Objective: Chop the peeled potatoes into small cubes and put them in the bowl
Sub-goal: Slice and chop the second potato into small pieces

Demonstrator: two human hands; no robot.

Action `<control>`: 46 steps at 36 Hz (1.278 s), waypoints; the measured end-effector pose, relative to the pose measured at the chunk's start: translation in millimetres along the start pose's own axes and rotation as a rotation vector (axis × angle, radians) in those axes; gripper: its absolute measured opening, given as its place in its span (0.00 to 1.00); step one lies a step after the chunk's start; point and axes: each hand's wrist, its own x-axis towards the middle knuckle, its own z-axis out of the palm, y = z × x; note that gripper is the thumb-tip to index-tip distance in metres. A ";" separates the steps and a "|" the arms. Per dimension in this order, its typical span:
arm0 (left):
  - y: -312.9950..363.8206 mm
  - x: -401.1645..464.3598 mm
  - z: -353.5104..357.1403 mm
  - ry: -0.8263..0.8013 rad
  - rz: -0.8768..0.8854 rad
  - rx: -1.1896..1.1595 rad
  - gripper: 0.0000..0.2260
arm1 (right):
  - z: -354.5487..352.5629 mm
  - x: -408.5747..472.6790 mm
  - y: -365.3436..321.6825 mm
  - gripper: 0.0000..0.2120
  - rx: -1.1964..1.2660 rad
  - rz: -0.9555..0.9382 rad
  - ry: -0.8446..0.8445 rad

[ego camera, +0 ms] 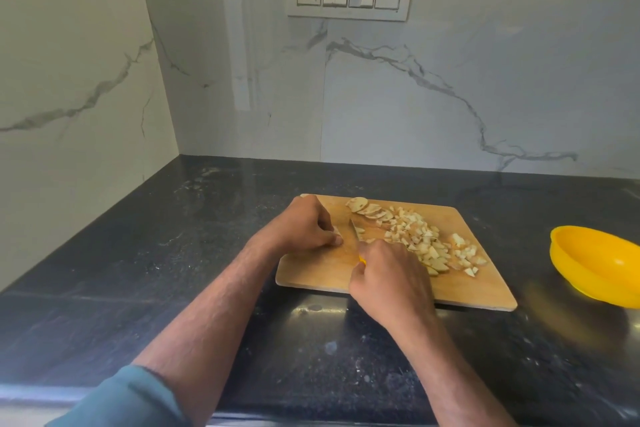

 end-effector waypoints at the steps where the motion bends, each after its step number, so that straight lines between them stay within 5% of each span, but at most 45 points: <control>1: -0.3 0.0 0.3 -0.003 0.000 0.003 0.09 | 0.1 -0.4 1.5 0.15 0.019 0.000 0.008; 17: -4.5 -2.4 -7.3 -0.001 0.007 0.006 0.05 | 2.5 -13.0 9.0 0.20 0.199 -0.113 0.019; 32: -1.9 -3.2 -6.8 -0.008 0.010 0.017 0.05 | -0.7 -14.2 2.1 0.20 0.104 -0.129 0.023; 46: 0.7 -2.9 -9.9 -0.057 0.005 0.014 0.03 | 1.3 6.2 8.1 0.20 0.150 -0.162 -0.153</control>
